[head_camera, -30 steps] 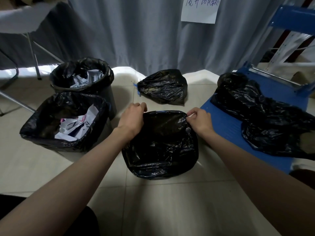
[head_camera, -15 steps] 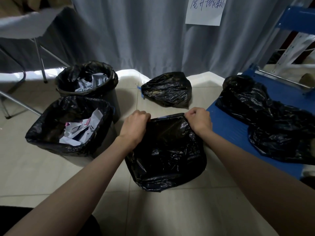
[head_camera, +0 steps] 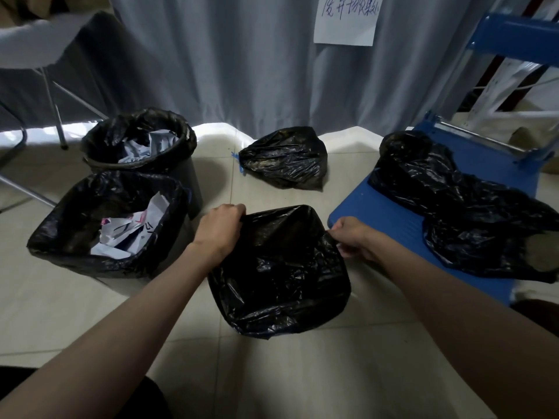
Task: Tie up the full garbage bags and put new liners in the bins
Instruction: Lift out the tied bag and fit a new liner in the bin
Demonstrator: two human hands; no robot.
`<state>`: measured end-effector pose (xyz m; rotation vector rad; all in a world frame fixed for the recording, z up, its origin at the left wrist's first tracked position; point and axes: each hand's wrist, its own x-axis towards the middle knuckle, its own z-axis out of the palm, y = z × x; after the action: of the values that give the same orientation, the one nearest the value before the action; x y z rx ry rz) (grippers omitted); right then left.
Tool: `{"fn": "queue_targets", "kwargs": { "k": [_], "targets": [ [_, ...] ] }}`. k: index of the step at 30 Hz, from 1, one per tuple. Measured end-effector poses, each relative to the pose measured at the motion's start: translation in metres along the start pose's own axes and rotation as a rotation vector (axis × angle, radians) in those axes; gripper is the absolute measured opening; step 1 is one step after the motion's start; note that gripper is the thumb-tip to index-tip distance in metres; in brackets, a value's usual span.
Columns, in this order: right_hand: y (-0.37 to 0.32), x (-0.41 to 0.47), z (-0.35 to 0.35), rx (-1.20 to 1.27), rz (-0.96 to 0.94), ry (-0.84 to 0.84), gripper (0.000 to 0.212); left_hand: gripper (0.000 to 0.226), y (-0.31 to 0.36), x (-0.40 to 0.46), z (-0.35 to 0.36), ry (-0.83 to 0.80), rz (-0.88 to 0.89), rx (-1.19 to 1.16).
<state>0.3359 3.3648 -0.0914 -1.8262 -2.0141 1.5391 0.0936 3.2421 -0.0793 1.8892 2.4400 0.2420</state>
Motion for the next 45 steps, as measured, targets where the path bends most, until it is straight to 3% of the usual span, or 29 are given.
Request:
{"fn": "queue_targets", "kwargs": {
  "k": [4,10,13,15,18,20,23,25,28,34,38,40,43,45],
  "targets": [
    [0.011,-0.017,-0.007,0.037,0.030,-0.191,0.031,0.015,-0.005,-0.005,0.000,-0.026,-0.054,0.008],
    [0.037,-0.040,-0.002,-0.313,0.111,-0.089,0.008,0.020,-0.006,-0.012,0.000,-0.011,-0.084,0.028],
    [0.038,-0.050,-0.003,-0.243,0.065,-0.046,0.007,0.034,0.008,-0.014,-0.006,0.074,0.051,0.054],
    [0.037,-0.055,-0.006,-0.153,0.016,0.000,0.013,0.028,0.031,-0.017,-0.014,0.099,0.191,0.008],
    [0.041,-0.066,-0.006,-0.035,0.022,-0.011,0.014,0.013,0.075,-0.032,-0.026,-0.116,0.298,-0.179],
    [0.044,-0.074,-0.002,-0.026,0.051,-0.069,0.012,0.027,0.100,-0.046,-0.027,-0.283,0.301,-0.282],
    [0.049,-0.085,0.002,0.018,0.070,-0.156,0.012,0.029,0.122,-0.068,-0.024,-0.395,0.326,-0.282],
    [0.051,-0.090,0.001,0.087,0.060,-0.197,0.010,0.022,0.124,-0.076,-0.020,-0.383,0.340,-0.183],
    [0.052,-0.099,0.005,0.127,-0.014,-0.198,0.028,0.012,0.120,-0.081,-0.016,-0.315,0.341,-0.084],
    [0.060,-0.099,0.035,0.039,-0.162,0.154,0.017,0.019,0.119,-0.088,-0.005,-0.220,0.356,0.002],
    [0.068,-0.092,0.046,-0.004,-0.191,0.273,0.015,0.023,0.114,-0.086,0.000,-0.213,0.368,0.000],
    [0.074,-0.089,0.051,-0.077,-0.192,0.231,0.019,0.025,0.112,-0.086,0.001,-0.212,0.383,0.017],
    [0.085,-0.086,0.057,-0.242,-0.142,0.069,0.005,0.024,0.110,-0.089,0.003,-0.200,0.413,0.067],
    [0.086,-0.084,0.055,-0.231,-0.132,0.105,0.005,0.018,0.109,-0.091,0.004,-0.176,0.435,0.132]
  ]
}}
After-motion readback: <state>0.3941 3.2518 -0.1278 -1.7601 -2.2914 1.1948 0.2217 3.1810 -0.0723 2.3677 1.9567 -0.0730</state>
